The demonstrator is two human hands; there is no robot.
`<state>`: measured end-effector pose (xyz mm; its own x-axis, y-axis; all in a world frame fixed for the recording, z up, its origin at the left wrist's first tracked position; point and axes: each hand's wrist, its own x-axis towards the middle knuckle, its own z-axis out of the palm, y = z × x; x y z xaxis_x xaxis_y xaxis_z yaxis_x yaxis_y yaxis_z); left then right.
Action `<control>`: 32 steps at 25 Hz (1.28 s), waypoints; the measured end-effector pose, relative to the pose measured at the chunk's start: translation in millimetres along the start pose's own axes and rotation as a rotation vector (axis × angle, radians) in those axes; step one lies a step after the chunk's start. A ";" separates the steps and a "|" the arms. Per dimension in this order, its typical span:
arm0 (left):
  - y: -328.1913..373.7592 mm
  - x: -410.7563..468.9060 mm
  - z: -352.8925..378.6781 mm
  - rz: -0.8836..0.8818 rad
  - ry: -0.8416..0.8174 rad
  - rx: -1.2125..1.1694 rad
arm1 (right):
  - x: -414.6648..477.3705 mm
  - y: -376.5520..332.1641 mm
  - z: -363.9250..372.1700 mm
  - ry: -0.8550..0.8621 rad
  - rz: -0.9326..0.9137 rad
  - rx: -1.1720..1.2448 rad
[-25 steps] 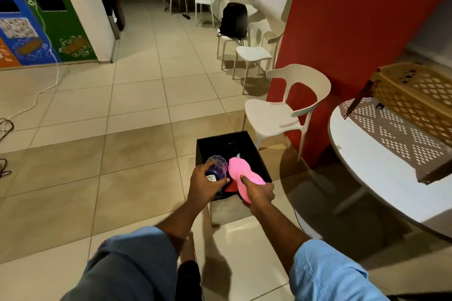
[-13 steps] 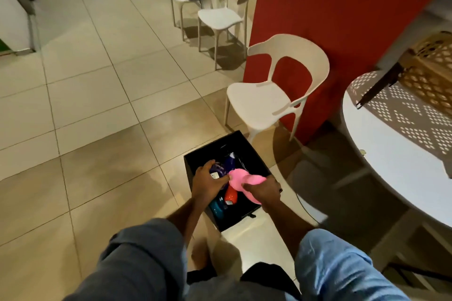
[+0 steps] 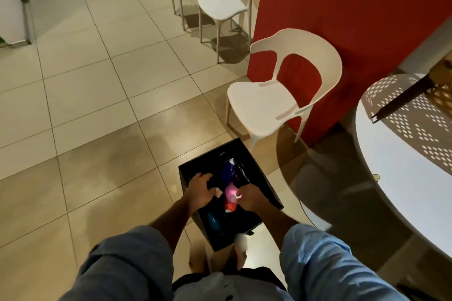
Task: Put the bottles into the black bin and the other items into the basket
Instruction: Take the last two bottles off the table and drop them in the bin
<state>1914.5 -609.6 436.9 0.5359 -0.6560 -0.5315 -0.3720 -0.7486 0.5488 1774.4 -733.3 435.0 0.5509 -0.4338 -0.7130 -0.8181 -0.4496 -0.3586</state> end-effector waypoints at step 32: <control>-4.6 -101.8 12.0 0.640 -0.261 0.454 | -163.2 -47.6 147.6 0.497 0.307 0.179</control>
<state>1852.5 -540.6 480.7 -0.0561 -0.9279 -0.3687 -0.8456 -0.1522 0.5117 1699.0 -525.8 479.4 0.2607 -0.8548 -0.4487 -0.9431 -0.1261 -0.3077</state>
